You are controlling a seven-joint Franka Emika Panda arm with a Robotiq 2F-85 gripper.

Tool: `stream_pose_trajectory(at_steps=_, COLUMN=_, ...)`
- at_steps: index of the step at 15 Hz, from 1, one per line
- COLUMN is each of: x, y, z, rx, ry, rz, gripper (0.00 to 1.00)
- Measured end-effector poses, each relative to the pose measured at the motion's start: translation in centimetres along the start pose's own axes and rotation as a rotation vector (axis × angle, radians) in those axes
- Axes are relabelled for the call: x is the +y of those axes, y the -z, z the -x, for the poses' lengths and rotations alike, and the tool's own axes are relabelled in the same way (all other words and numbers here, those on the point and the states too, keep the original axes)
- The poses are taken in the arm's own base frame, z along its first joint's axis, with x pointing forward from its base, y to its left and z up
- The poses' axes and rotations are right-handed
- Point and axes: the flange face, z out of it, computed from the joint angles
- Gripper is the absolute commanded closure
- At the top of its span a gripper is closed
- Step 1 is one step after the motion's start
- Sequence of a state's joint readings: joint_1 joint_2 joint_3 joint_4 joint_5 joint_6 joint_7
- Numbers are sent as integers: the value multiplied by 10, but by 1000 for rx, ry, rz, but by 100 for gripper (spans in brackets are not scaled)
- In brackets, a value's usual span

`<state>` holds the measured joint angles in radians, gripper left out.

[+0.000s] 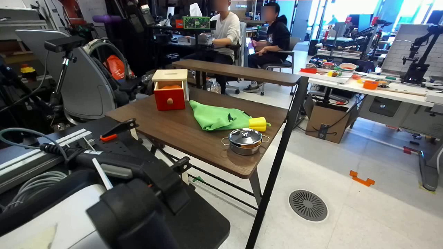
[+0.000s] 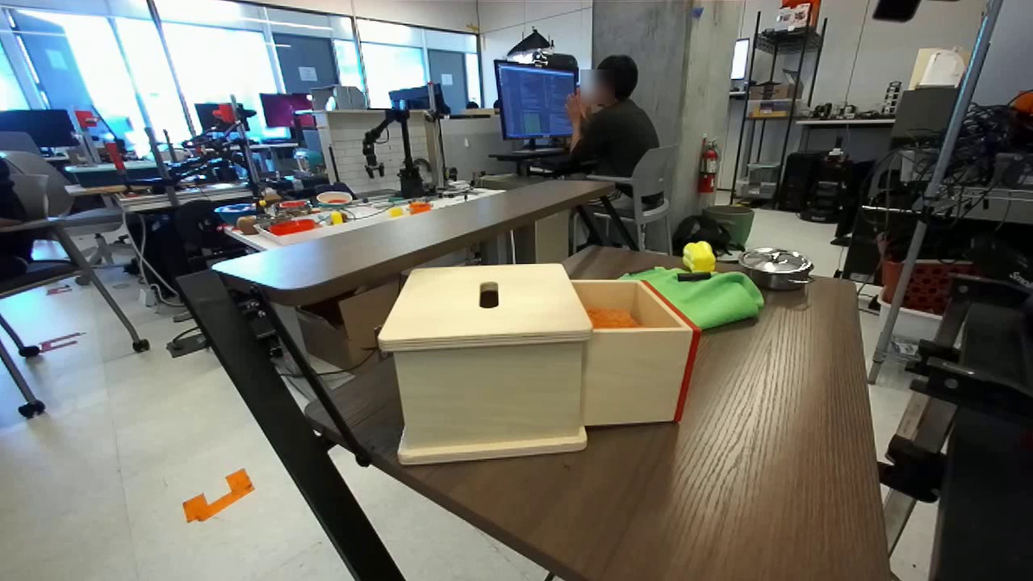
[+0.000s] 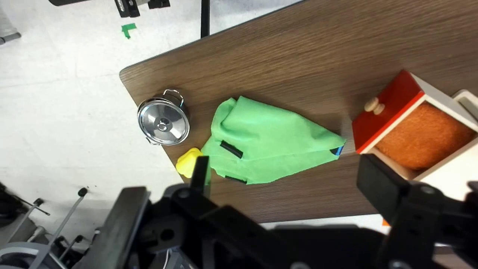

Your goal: Move the artificial pepper to the left

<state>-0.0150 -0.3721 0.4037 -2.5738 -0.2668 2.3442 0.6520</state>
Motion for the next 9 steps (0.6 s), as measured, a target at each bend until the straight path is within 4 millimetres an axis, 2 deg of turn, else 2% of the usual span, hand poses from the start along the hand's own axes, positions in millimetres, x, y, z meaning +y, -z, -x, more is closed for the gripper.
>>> stream_pose_trajectory(at_steps=5, x=22, y=-40, z=-39, rx=18, ry=-138, rz=-41, gripper=0)
stream_pose_trajectory(at_steps=9, x=48, y=-72, z=-70, rx=42, ry=-257, rz=-71, gripper=0)
